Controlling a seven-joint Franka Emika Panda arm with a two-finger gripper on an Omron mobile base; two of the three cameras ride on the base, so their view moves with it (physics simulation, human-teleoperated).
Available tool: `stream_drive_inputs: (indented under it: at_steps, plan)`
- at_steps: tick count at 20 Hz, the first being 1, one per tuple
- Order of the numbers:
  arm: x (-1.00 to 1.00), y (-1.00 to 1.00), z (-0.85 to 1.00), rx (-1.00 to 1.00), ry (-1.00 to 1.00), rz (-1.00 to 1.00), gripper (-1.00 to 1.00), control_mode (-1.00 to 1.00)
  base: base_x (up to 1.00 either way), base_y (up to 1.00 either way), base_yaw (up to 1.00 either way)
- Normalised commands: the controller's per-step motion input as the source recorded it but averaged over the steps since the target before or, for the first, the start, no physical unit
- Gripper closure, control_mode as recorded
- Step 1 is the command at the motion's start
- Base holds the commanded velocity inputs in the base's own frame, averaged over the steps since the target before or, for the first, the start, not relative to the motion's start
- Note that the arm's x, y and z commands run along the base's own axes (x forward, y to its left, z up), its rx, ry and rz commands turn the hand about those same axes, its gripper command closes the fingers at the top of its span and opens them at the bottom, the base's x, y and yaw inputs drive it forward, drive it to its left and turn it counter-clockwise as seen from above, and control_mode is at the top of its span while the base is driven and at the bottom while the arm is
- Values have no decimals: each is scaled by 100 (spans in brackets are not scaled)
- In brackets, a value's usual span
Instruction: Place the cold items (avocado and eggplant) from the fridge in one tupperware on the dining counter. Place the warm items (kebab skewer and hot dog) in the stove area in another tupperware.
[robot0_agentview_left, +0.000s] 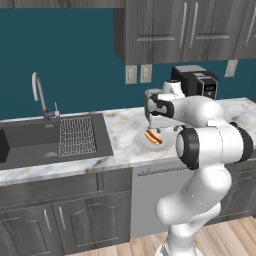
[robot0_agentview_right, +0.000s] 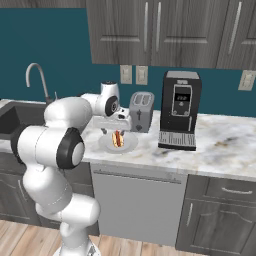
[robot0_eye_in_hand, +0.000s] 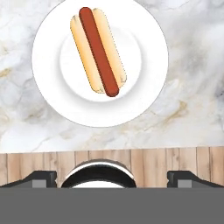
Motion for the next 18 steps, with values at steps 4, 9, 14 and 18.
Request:
stream_drive_inputs:
  at_steps: [4,9,14,18]
  plan:
    - [73,0,-22,0,0,0,-100,-100,0,0,0]
    - [47,0,-39,-2,-3,1,-100,-100,0,0,0]
    - [4,0,-51,-2,-3,13,-100,-100,0,0,0]
    - [1,3,-39,-3,-5,12,-100,-100,0,0,0]
